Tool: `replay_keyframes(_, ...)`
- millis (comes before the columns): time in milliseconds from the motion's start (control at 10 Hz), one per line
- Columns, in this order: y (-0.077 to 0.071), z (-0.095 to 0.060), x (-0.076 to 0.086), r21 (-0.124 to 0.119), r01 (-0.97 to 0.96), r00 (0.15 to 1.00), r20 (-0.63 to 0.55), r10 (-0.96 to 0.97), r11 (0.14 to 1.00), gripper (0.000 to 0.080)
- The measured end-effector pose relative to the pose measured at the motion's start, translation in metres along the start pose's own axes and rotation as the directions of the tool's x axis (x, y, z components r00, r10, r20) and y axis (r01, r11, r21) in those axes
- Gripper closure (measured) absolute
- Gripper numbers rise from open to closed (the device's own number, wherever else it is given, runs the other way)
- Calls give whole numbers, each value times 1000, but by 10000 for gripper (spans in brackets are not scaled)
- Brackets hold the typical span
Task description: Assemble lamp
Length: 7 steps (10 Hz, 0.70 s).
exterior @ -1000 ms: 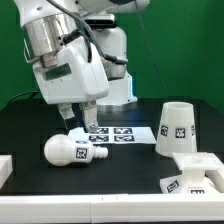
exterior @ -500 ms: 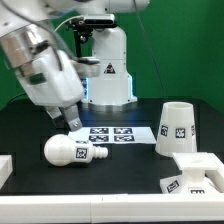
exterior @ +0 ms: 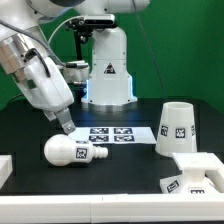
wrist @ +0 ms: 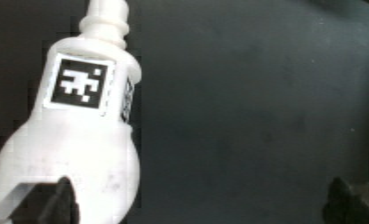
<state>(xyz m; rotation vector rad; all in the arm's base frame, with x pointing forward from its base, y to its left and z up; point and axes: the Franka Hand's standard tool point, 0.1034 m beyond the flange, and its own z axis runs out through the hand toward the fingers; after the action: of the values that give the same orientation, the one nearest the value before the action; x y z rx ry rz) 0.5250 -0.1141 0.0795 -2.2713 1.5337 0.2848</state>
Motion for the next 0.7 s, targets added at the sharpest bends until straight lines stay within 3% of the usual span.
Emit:
replay_keyframes(200,15,1,-5,-17,-31,993,118,33,999,100)
replay_keyframes(300,29,-2,-3,-34,-67,970,231,73,997,100)
replay_keyframes(500,41,-2,7,-71,-101,890,438,122,992,100)
replay_keyframes(600,47,3,13,-81,-113,879,456,138,990,100)
replay_keyframes(700,52,2,7,-100,-114,834,531,150,988,100)
